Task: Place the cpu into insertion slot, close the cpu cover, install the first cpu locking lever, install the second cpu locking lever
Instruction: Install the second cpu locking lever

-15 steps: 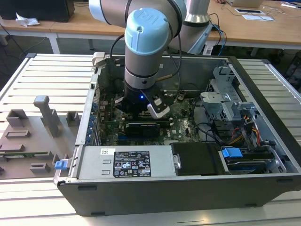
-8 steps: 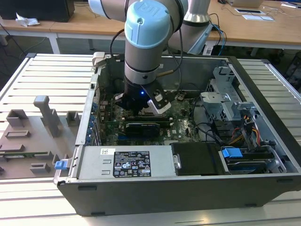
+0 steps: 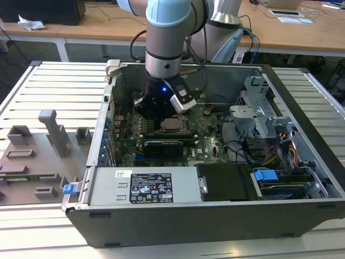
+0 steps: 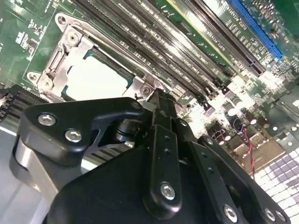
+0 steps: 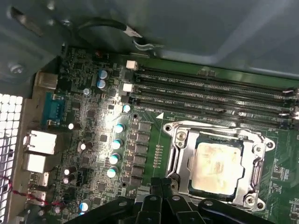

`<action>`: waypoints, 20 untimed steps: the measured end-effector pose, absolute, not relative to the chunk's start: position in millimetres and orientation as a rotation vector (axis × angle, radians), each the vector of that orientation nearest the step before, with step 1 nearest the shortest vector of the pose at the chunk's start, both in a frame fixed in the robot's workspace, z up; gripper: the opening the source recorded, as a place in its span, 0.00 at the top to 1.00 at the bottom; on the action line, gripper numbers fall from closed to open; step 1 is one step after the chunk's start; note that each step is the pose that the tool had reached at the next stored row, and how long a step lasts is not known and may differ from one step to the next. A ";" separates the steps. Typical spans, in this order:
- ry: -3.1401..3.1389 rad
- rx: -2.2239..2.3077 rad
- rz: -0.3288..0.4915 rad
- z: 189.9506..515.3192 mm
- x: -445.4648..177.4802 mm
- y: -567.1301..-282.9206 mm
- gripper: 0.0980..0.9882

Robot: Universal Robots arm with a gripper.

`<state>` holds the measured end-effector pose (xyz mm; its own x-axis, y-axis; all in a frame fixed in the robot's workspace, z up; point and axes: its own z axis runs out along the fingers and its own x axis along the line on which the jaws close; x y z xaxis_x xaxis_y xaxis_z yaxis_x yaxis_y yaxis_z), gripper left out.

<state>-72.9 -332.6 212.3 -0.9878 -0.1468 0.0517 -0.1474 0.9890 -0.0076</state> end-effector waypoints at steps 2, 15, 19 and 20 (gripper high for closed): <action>-3.073 0.227 0.057 212.3 -60.7 -324.7 0.99; -3.030 0.223 0.109 268.9 -16.3 -320.2 0.99; -3.031 0.223 0.109 269.8 -16.3 -320.2 0.99; -3.031 0.223 0.109 269.9 -16.3 -320.2 0.99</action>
<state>-16.3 -320.2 269.9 -0.9842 -0.1421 0.1055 -0.1493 0.9867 -0.0641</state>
